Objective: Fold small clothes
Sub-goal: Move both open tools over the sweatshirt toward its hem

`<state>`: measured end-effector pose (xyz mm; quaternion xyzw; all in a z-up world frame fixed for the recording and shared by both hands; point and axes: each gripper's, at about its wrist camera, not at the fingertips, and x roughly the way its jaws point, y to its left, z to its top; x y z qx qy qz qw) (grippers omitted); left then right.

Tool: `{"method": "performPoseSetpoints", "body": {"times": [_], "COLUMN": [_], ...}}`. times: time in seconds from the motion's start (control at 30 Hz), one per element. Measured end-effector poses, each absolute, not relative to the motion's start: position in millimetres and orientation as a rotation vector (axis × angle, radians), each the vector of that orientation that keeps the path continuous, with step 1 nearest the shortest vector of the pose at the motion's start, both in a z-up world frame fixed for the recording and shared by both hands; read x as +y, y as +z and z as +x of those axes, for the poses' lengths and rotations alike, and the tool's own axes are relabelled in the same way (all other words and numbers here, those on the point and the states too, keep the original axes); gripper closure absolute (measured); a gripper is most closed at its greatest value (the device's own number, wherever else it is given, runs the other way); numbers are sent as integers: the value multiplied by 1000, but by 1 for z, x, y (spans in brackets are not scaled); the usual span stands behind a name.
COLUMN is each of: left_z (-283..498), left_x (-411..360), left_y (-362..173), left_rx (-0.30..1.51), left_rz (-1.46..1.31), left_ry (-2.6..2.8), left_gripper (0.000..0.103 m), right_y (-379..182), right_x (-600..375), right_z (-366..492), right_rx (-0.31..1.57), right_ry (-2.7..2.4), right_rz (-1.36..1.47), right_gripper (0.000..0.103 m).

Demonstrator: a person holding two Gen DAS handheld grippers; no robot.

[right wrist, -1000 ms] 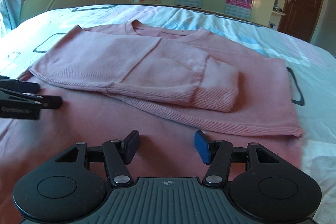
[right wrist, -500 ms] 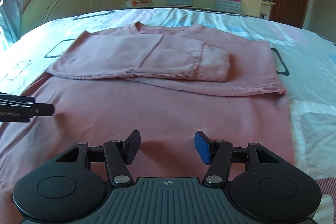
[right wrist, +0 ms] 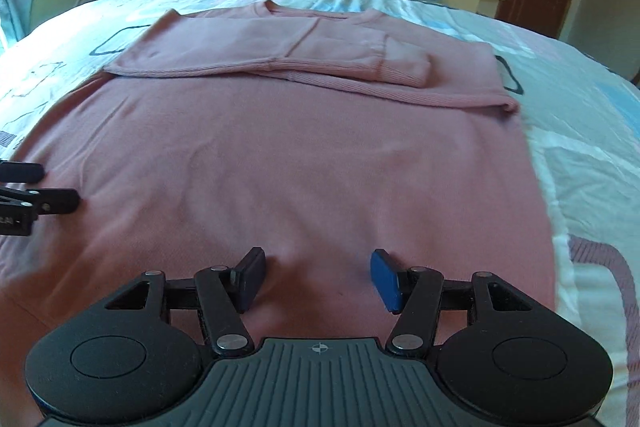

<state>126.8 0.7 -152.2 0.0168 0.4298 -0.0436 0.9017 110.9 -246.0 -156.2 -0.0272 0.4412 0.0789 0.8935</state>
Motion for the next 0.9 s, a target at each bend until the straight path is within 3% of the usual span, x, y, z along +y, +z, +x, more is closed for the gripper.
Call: {"method": "performPoseSetpoints", "body": {"times": [0.53, 0.6, 0.67, 0.9], "left_z": [60, 49, 38, 10], "left_x": [24, 34, 44, 75], "left_y": [-138, -140, -139, -139], "left_rx": [908, 922, 916, 934], "left_rz": [3, -12, -28, -95], "left_ry": [-69, -46, -38, 30], "left_gripper": [27, 26, 26, 27], "right_y": [-141, -144, -141, -132], "right_x": [-259, -269, -279, -306], "right_z": [38, 30, 23, 1], "right_rx": [923, 934, 932, 929], "right_ry": [72, 55, 33, -60], "right_rz": [-76, -46, -13, 10], "right_gripper": [43, 40, 29, 29]}}
